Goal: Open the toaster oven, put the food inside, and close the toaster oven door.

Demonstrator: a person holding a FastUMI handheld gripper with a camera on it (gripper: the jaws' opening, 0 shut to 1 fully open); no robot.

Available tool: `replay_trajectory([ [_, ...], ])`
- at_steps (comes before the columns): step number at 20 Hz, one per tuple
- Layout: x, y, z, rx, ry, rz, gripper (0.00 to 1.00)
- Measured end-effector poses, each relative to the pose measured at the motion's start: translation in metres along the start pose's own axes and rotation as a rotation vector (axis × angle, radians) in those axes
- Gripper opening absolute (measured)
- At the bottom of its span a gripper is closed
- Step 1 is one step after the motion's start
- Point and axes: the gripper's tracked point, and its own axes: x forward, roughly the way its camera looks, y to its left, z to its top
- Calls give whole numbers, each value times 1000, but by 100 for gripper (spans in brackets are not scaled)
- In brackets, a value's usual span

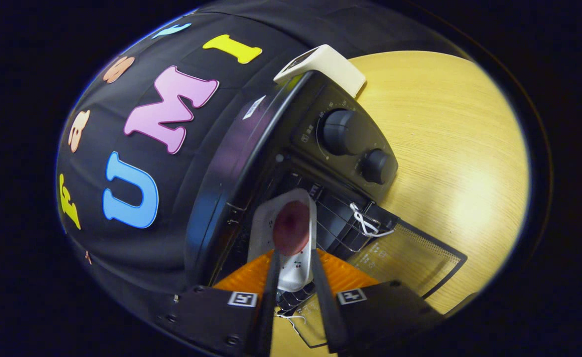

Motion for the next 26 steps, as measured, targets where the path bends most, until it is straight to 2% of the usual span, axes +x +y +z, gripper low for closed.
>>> replay_trajectory([
  [1, -4, 1, -2, -6, 5, 9, 58],
  [5, -28, -3, -10, -105, 57, 21, 99],
  [12, -76, -24, -21, -347, 121, 37, 98],
  [18, -109, -51, -50, -667, 207, 51, 99],
  [22, -118, -74, -69, -853, 254, 39, 99],
  [24, -119, -77, -83, -923, 280, 67, 99],
  [26, -114, -89, -87, -1007, 286, 38, 99],
])
